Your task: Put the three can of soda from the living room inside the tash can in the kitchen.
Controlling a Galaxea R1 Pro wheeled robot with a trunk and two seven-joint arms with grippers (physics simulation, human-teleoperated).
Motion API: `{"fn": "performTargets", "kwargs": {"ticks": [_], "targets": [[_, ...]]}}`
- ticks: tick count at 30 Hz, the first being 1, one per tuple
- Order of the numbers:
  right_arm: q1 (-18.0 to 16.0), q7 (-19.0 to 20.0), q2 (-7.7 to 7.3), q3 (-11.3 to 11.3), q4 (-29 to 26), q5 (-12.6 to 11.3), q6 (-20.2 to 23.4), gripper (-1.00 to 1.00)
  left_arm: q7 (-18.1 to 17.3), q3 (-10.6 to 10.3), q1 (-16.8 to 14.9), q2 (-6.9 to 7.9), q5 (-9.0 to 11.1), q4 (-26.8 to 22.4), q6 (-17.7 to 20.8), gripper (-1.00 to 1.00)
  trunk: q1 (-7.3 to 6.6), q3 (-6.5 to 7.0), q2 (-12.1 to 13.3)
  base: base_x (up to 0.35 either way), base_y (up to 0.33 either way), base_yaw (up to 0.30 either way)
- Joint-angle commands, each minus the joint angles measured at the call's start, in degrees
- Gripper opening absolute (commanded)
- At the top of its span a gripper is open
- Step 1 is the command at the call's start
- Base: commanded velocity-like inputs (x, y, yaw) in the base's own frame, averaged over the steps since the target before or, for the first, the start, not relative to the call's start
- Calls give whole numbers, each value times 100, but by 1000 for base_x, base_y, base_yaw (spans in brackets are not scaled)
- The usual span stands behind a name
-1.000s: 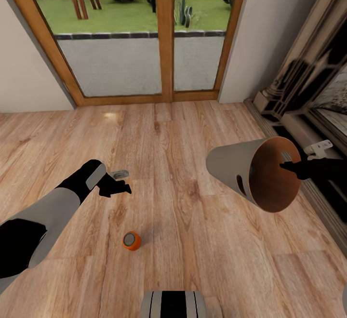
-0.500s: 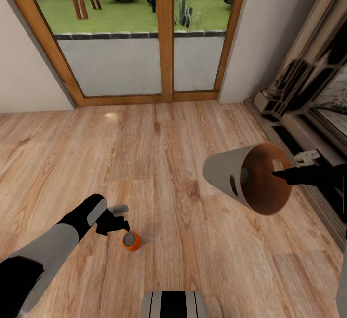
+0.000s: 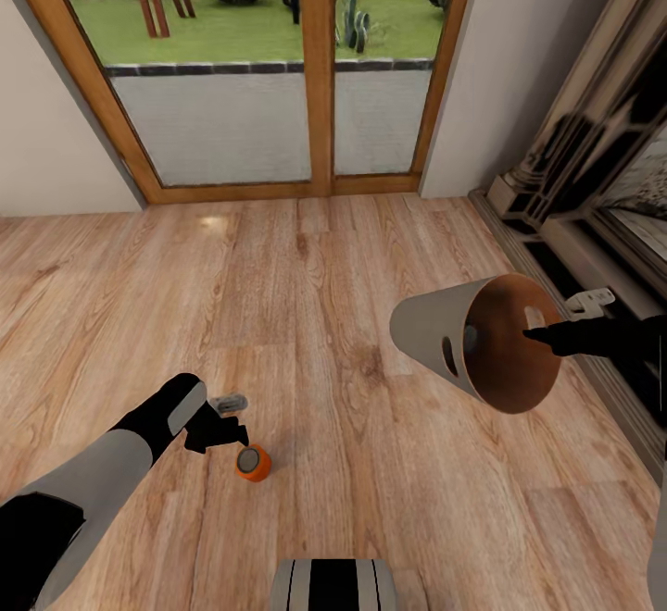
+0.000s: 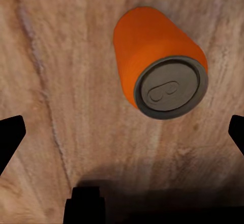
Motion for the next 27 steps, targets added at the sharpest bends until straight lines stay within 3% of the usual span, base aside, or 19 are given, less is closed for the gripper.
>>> {"fn": "performTargets", "kwargs": {"ticks": [1,27], "targets": [[-2,30,1,1,-1,-43,47,-100,-1,0,0,0,-1,0,0,100,-1,1,0,0,0,0],[15,44,9,12,4,-34,47,-100,-9,-17,8,-77,-3,-10,0,100,-1,1,0,0,0,0]]}}
